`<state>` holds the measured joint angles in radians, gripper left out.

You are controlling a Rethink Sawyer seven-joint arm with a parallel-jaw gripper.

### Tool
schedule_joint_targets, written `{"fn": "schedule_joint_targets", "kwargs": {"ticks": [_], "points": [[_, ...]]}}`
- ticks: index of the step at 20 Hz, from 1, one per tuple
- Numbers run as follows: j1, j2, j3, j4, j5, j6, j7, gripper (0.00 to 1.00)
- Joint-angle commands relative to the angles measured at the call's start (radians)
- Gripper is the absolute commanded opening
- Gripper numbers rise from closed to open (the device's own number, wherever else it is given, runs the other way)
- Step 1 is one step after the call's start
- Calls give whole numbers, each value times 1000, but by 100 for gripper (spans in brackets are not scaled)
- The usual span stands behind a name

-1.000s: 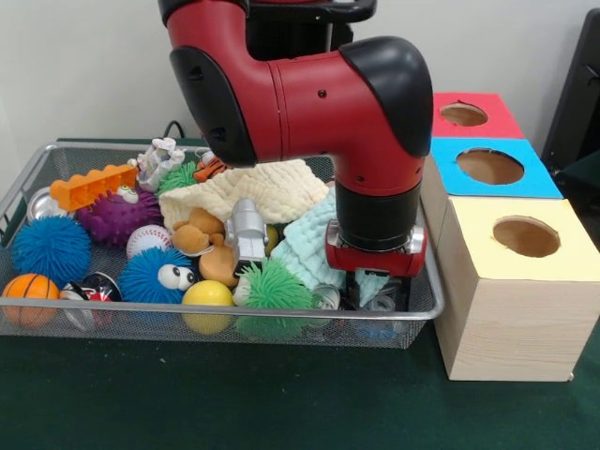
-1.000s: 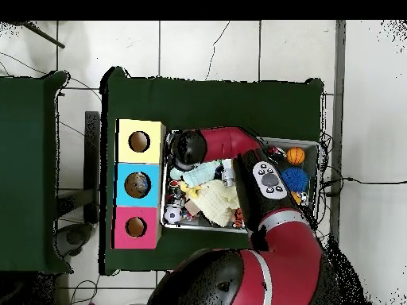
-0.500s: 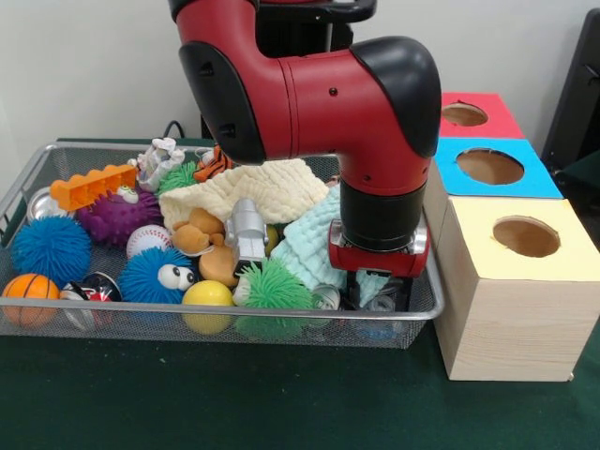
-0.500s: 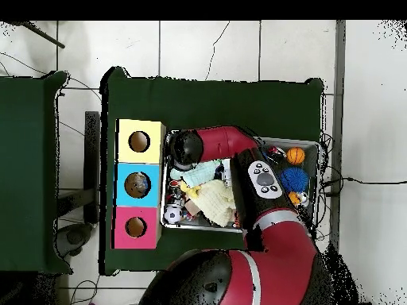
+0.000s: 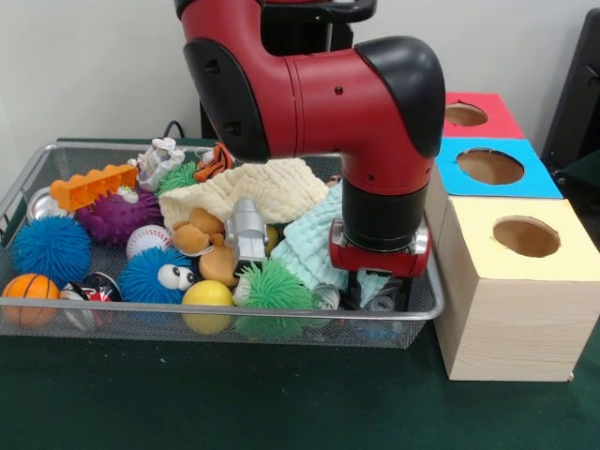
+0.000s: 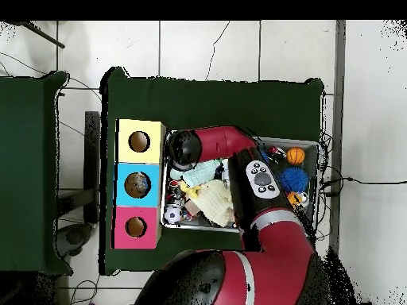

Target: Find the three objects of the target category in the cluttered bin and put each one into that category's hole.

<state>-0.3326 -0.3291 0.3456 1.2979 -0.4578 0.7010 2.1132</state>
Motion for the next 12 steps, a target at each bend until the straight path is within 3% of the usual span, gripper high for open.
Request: {"fn": "schedule_joint_targets", "kwargs": {"ticks": [1, 12], "points": [[37, 190, -8, -38, -54, -202, 57, 0], [41, 176, -14, -24, -38, -190, 53, 0]]}}
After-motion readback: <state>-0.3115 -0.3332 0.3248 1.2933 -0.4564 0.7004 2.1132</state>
